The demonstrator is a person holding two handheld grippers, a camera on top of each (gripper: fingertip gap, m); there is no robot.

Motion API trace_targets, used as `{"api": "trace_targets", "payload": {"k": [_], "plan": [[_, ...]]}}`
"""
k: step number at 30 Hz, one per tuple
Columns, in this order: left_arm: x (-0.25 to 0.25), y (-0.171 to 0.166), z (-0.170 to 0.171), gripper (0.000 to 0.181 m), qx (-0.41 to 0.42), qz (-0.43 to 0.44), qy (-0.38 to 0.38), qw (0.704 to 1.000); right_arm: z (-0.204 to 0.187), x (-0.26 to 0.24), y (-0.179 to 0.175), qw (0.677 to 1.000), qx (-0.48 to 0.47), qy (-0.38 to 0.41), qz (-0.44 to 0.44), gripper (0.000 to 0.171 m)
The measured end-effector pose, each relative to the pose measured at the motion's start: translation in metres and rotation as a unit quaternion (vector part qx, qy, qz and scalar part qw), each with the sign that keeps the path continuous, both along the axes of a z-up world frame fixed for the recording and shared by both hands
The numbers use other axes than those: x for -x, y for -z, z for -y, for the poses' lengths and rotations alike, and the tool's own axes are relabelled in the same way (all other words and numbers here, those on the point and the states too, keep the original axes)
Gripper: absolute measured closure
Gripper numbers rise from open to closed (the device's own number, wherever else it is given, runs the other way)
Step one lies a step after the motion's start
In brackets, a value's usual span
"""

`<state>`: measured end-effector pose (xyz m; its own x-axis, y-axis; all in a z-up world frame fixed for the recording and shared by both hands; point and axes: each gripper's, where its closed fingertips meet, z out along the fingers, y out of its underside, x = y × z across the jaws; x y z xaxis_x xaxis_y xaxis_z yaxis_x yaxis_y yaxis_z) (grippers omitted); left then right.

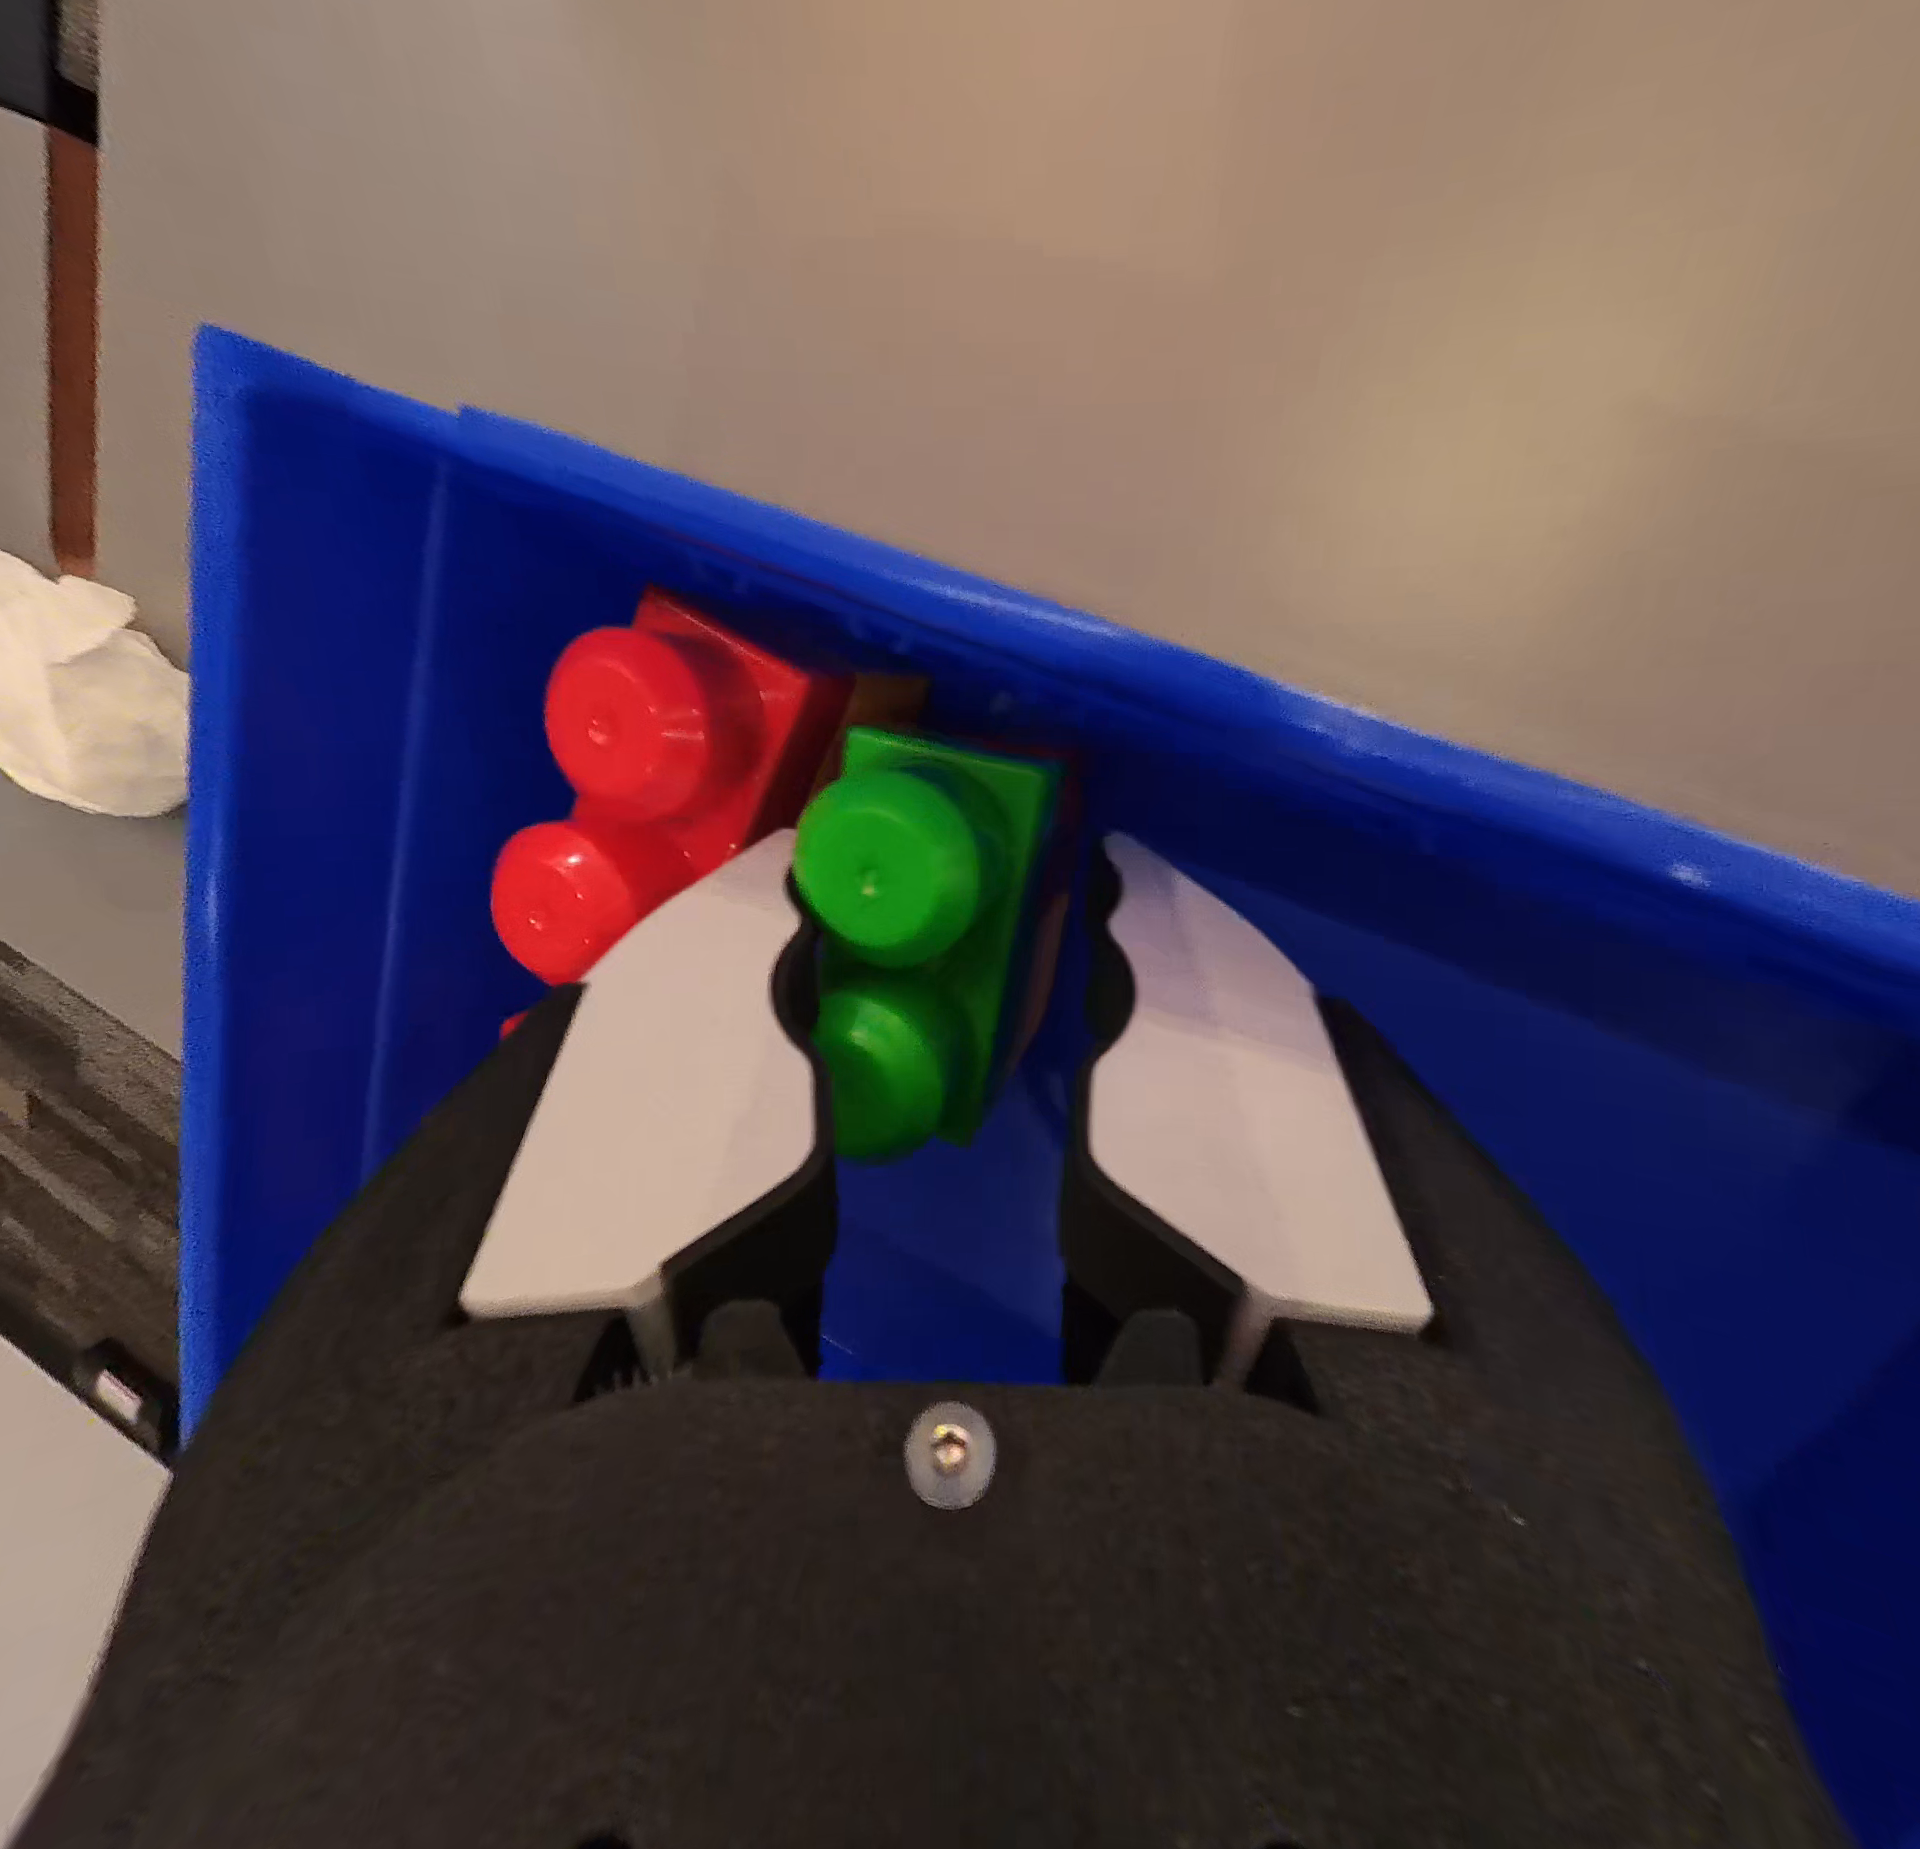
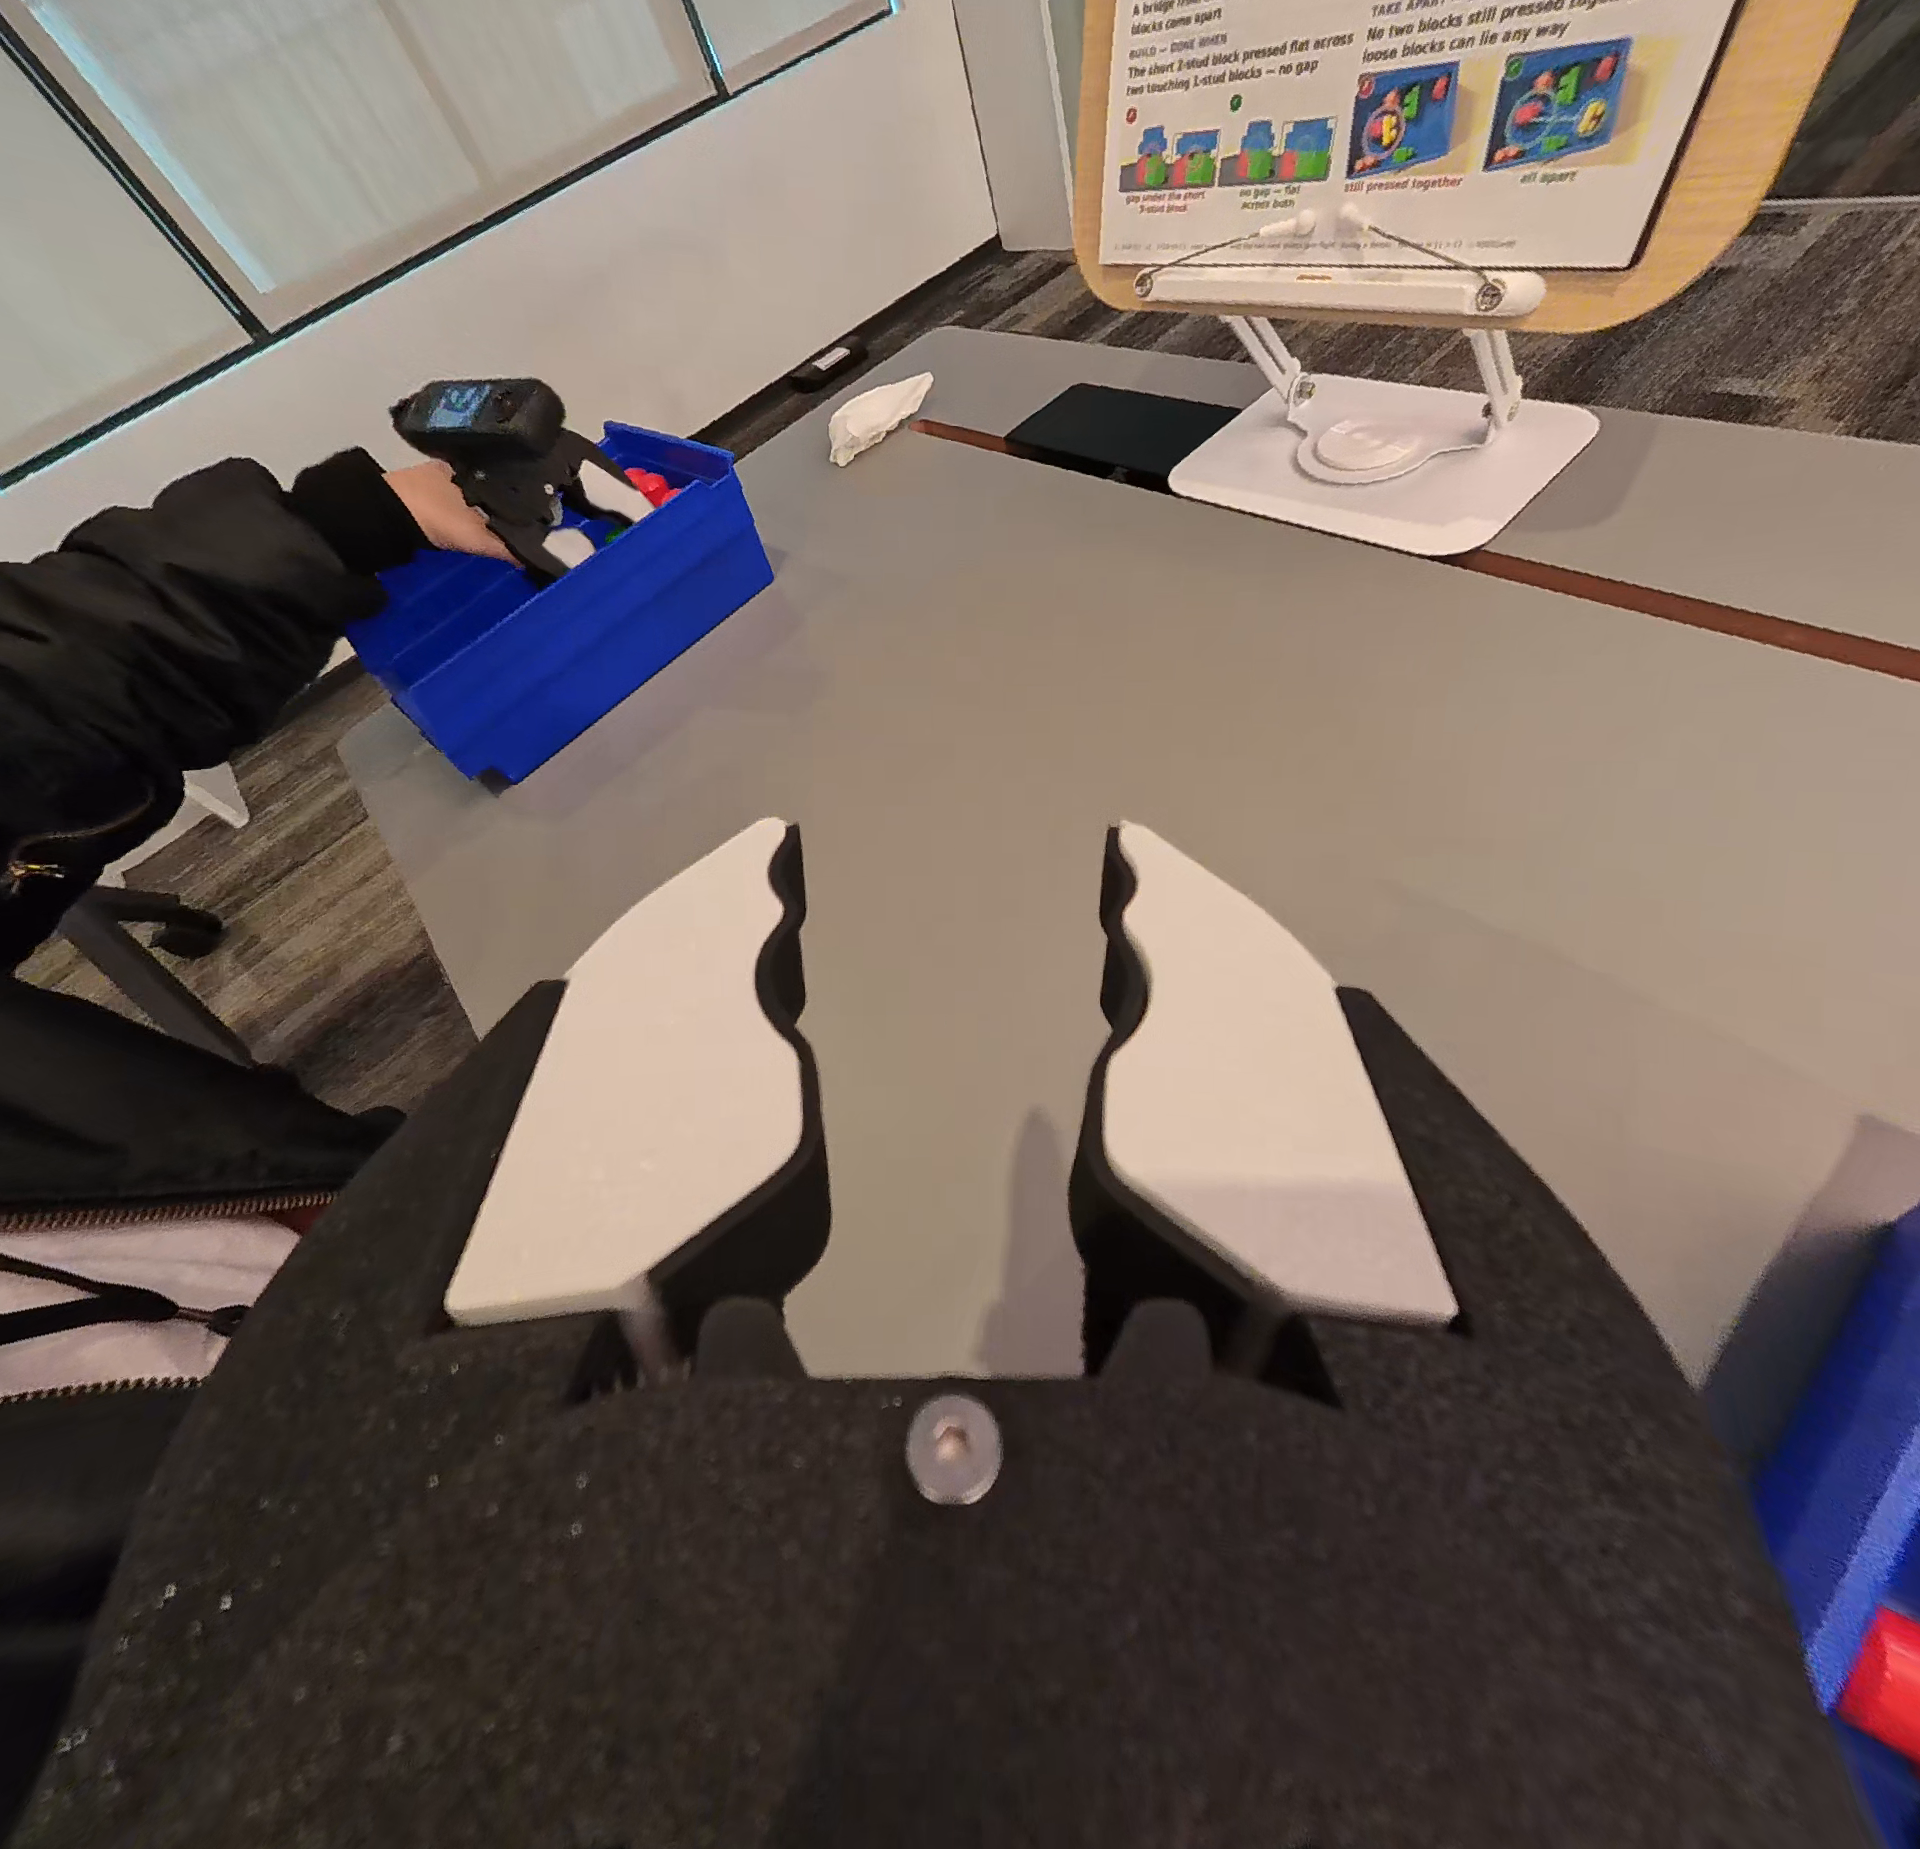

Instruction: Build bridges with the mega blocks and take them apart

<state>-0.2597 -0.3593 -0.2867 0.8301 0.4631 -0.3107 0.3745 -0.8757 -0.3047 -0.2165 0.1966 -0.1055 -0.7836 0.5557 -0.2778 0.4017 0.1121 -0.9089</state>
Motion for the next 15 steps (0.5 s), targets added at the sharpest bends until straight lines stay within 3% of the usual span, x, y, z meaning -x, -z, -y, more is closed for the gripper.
{"api": "trace_targets", "payload": {"k": [9,12,15], "plan": [[-0.014,-0.014,0.018,0.141,-0.067,-0.010,-0.072,0.995,0.015,0.006,0.017,0.999,-0.007,-0.029,0.017,0.117],[-0.019,-0.053,0.031,0.141,-0.137,-0.064,-0.127,0.980,0.021,0.009,0.022,0.999,-0.002,-0.042,0.022,0.118],[-0.025,-0.114,0.029,0.141,-0.224,-0.124,-0.160,0.953,0.032,0.012,0.025,0.998,0.004,-0.060,0.025,0.119]]}}
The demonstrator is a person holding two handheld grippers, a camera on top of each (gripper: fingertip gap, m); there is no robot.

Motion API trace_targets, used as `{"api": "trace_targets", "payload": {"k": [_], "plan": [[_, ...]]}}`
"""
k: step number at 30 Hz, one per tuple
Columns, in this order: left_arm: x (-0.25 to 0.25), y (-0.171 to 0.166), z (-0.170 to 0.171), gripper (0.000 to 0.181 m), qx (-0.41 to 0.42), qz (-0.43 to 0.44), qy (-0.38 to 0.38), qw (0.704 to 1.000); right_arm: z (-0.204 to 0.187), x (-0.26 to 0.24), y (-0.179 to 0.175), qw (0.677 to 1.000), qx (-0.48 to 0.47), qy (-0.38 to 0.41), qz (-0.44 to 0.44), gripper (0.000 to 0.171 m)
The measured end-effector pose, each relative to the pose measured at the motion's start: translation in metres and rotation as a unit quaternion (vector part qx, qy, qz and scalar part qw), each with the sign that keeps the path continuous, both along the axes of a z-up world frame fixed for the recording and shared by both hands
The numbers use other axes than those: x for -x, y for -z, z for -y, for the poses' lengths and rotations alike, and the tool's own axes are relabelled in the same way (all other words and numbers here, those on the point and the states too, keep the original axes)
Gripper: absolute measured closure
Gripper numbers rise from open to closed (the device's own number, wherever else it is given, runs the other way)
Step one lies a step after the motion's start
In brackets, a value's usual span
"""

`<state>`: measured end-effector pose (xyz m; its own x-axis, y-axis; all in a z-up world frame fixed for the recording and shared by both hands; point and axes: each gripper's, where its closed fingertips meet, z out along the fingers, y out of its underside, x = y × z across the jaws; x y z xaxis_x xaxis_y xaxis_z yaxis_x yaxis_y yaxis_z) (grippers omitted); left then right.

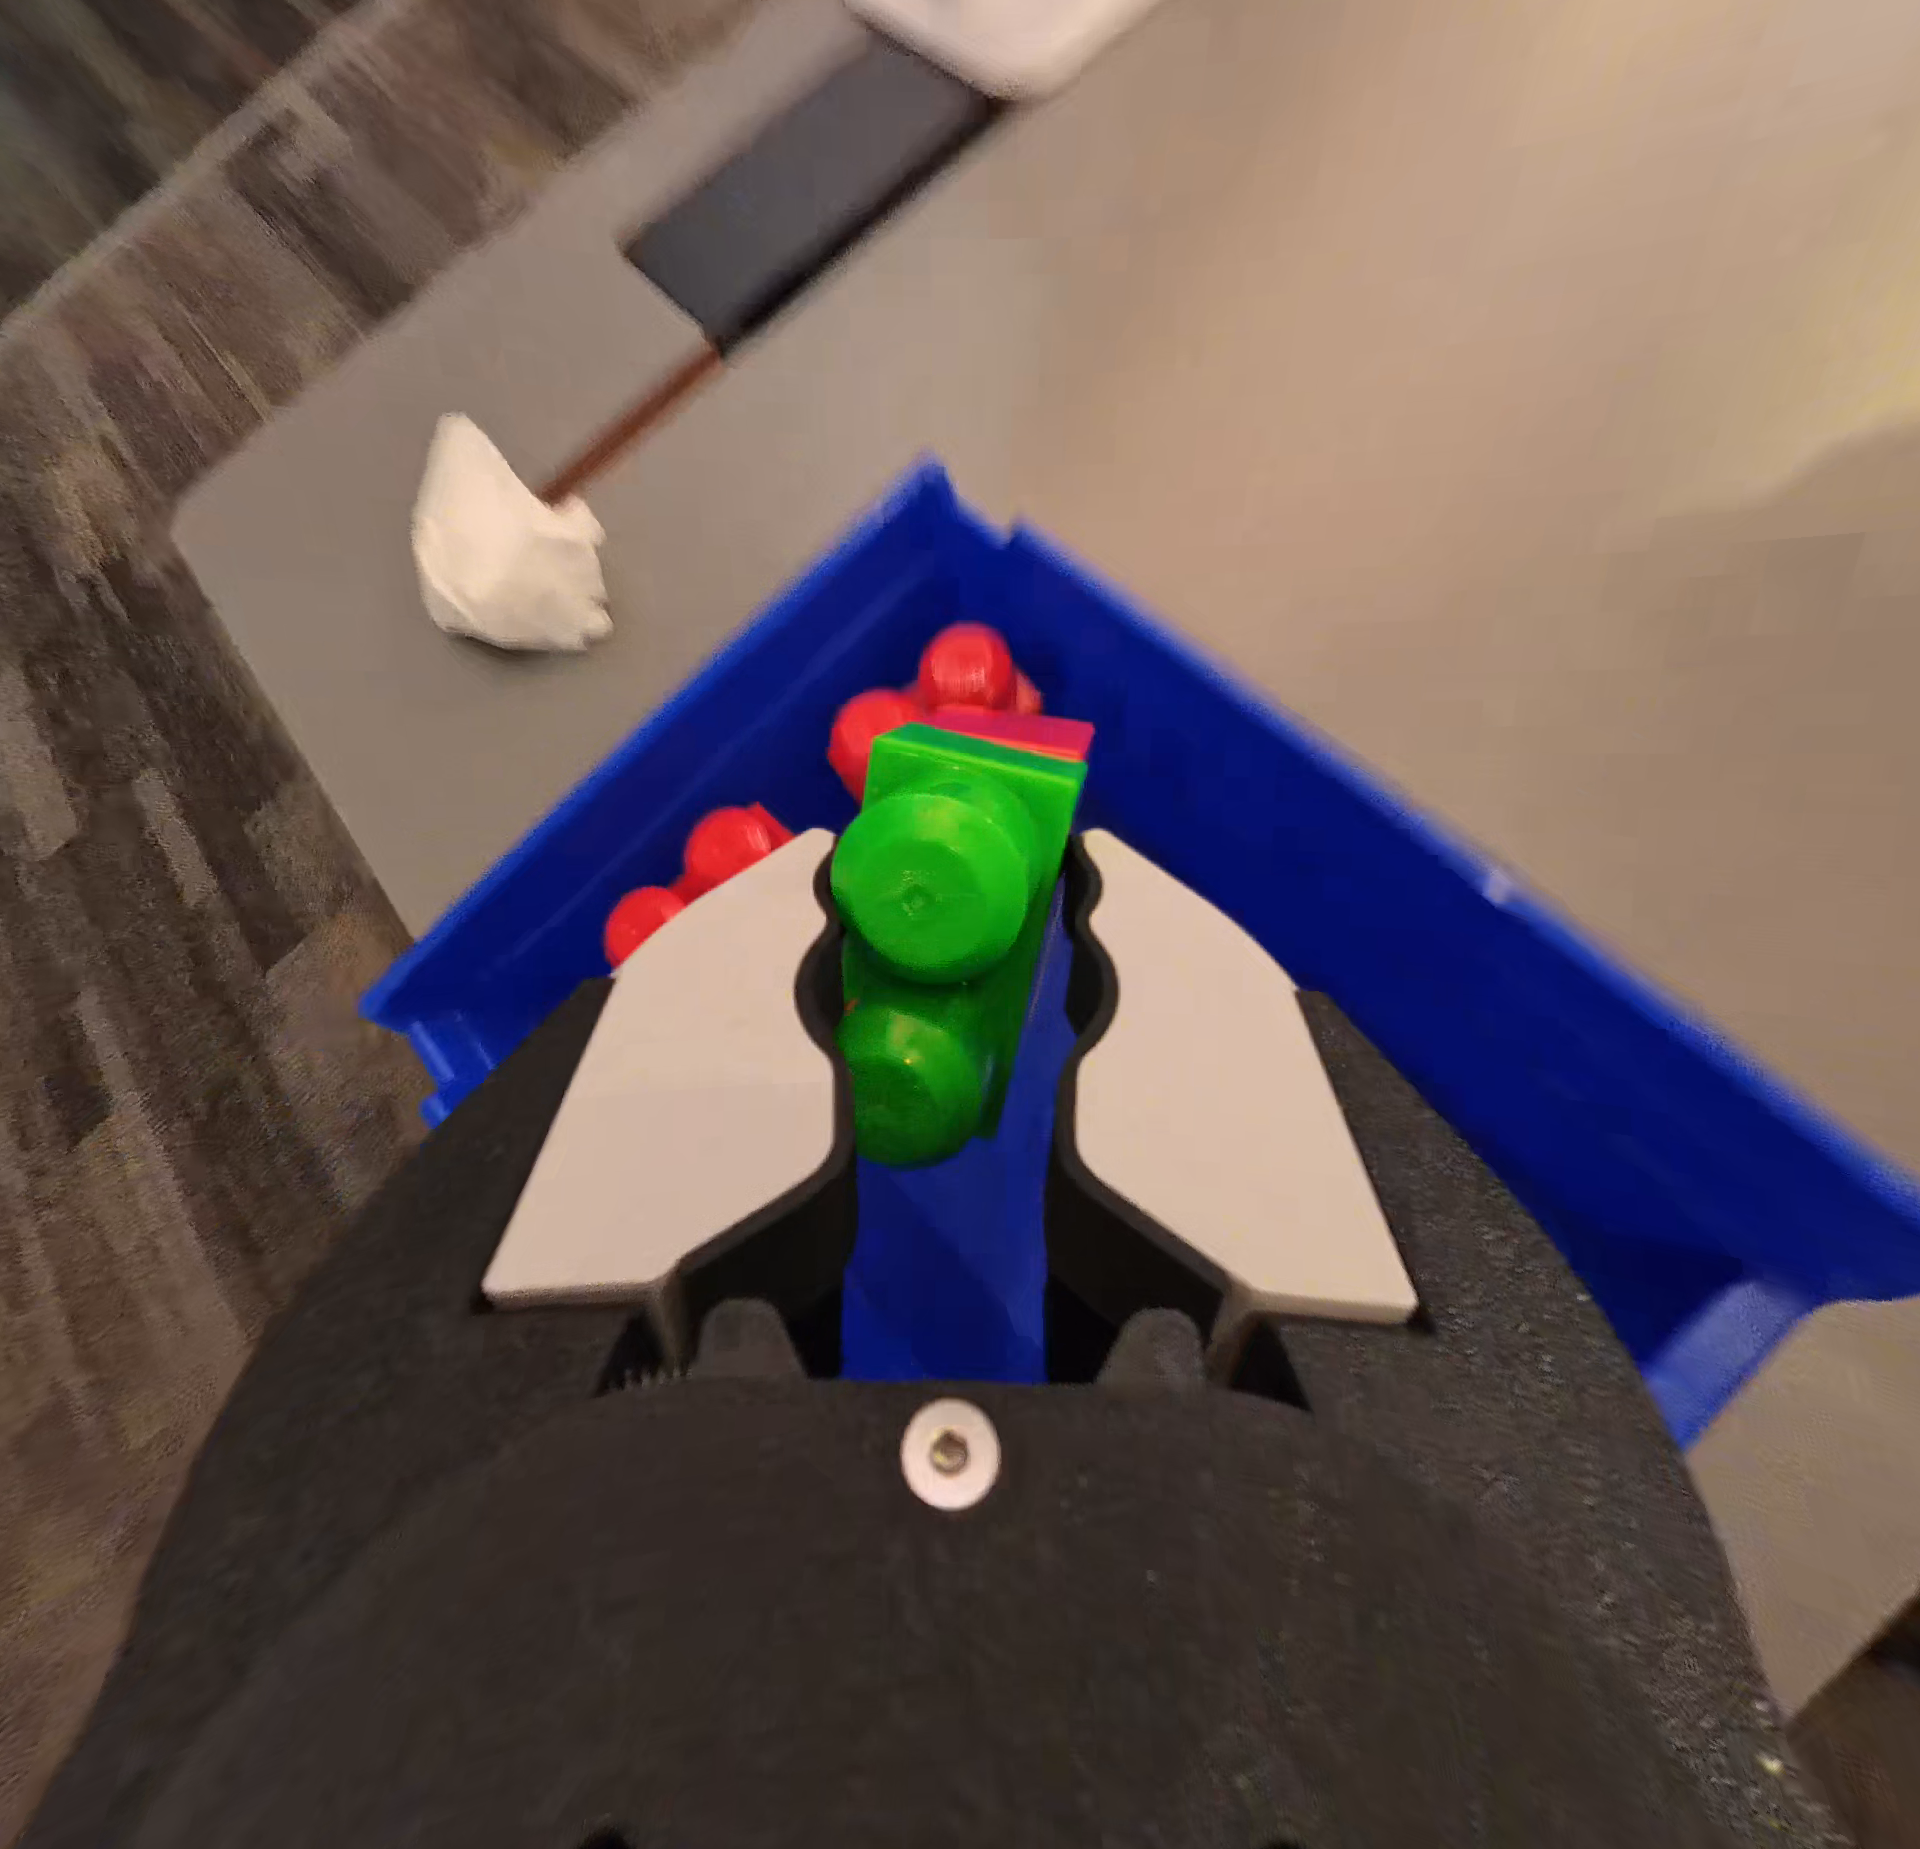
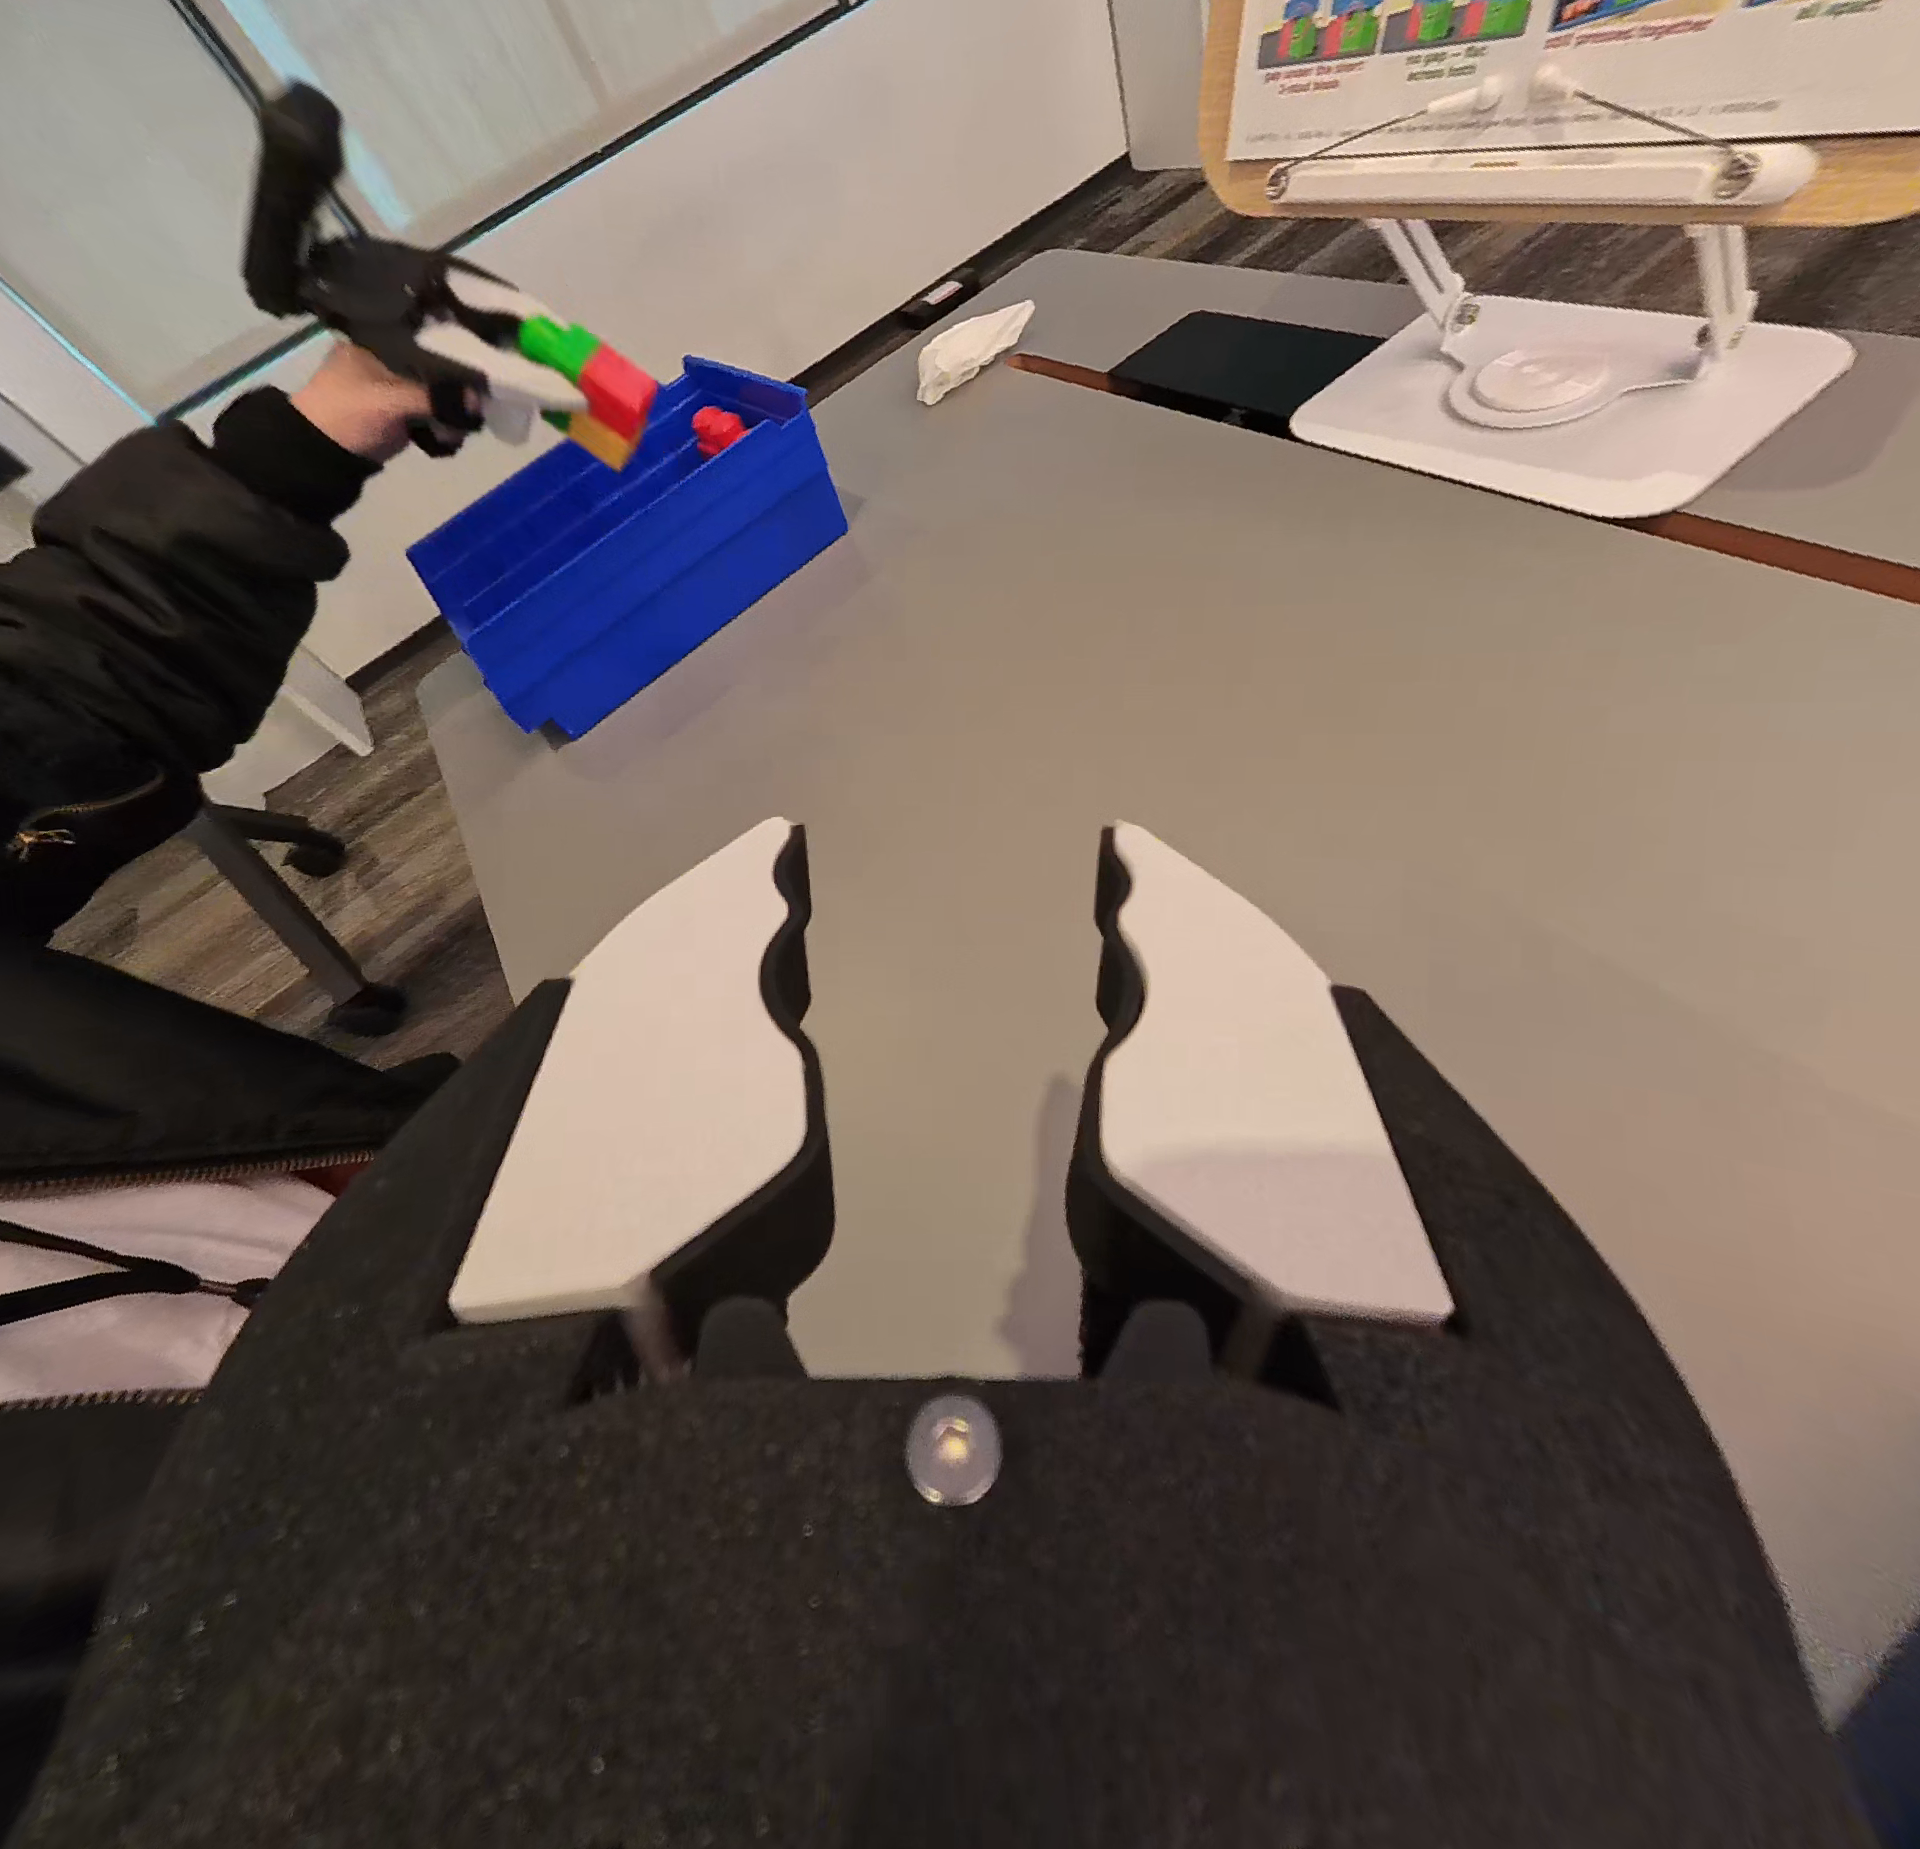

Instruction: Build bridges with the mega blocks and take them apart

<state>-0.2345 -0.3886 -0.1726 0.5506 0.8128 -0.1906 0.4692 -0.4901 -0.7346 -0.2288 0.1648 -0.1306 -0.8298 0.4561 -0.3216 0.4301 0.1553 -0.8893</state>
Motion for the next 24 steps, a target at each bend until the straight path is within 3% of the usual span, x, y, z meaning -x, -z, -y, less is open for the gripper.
{"api": "trace_targets", "payload": {"k": [4,9,16,20,24], "plan": [[-0.014,-0.085,-0.055,0.141,-0.119,-0.067,0.023,0.990,0.027,-0.001,-0.002,0.999,0.014,-0.038,-0.004,0.120],[-0.030,-0.130,-0.187,0.141,-0.170,-0.095,0.136,0.971,0.069,-0.017,-0.017,0.994,0.029,-0.096,-0.045,0.119],[-0.045,-0.140,-0.388,0.142,-0.303,-0.039,0.289,0.907,0.086,-0.043,-0.053,0.977,0.013,-0.130,-0.167,0.110],[-0.049,-0.133,-0.466,0.142,-0.322,-0.010,0.336,0.885,0.055,-0.043,-0.075,0.979,0.030,-0.100,-0.173,0.107],[-0.054,-0.127,-0.519,0.142,-0.330,0.007,0.365,0.870,0.021,-0.048,-0.083,0.983,0.063,-0.099,-0.142,0.109]]}}
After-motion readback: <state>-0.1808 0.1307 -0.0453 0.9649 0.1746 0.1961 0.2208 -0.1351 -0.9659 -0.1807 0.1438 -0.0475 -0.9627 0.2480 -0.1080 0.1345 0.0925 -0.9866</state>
